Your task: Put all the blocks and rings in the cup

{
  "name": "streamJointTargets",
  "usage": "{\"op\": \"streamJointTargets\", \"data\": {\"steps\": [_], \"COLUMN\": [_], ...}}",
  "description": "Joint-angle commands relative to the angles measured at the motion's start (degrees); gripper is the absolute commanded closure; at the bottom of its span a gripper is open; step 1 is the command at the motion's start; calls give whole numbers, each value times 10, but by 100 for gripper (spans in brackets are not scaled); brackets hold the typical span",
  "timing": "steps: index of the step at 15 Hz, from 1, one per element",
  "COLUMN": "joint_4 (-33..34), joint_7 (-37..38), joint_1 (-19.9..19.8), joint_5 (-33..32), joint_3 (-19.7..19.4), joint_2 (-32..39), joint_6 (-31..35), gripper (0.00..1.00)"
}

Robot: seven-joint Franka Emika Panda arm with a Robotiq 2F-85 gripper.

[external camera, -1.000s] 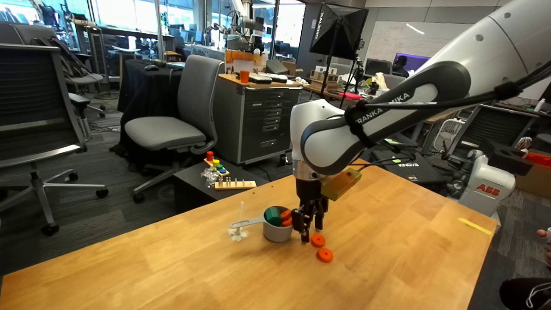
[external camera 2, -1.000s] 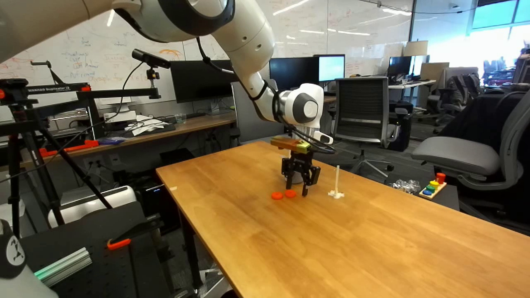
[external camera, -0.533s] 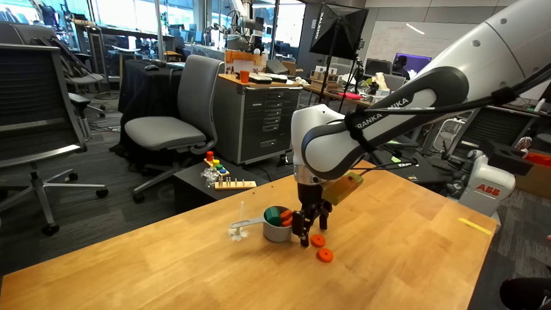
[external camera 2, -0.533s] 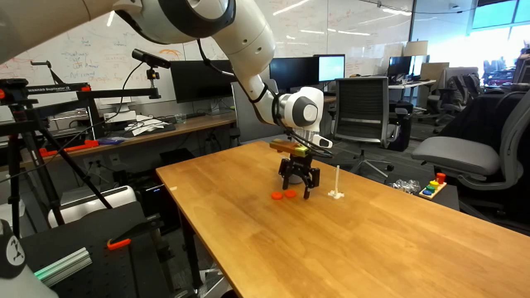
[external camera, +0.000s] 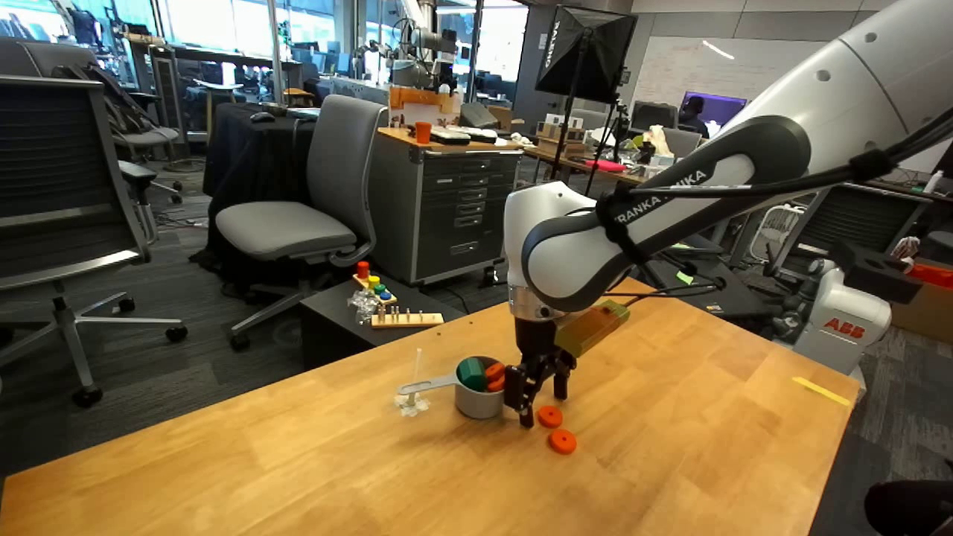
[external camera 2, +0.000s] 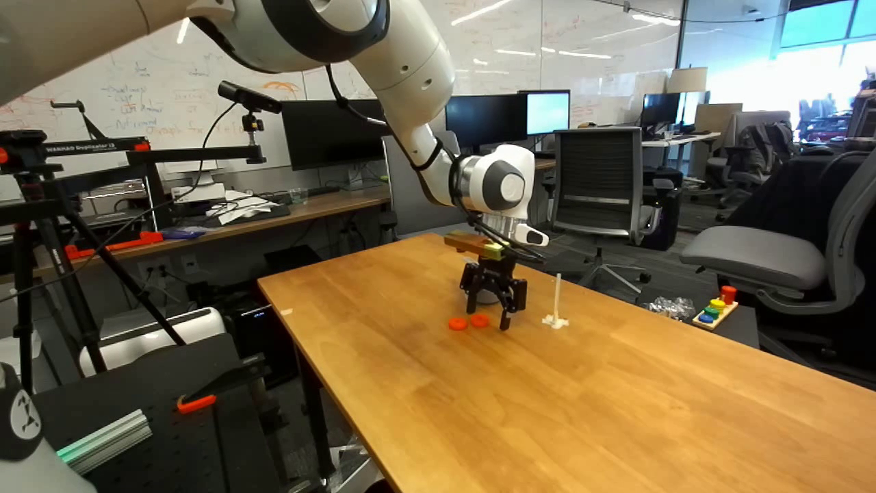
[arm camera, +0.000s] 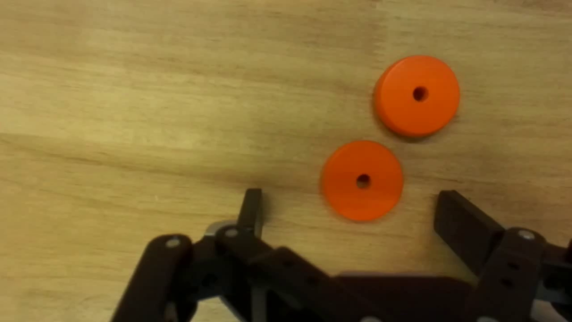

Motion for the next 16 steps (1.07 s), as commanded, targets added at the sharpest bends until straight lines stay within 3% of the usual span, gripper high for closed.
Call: {"op": "streamJointTargets", "data": {"steps": [1,16], "joint_4": [-11,-31], "joint_7": [16,38], "joint_1": [6,14], "joint_5": [8,11], "joint_3": [-1,1], "joint_2": [-7,-15], "joint_6": [-5,13], "gripper": [0,0]}}
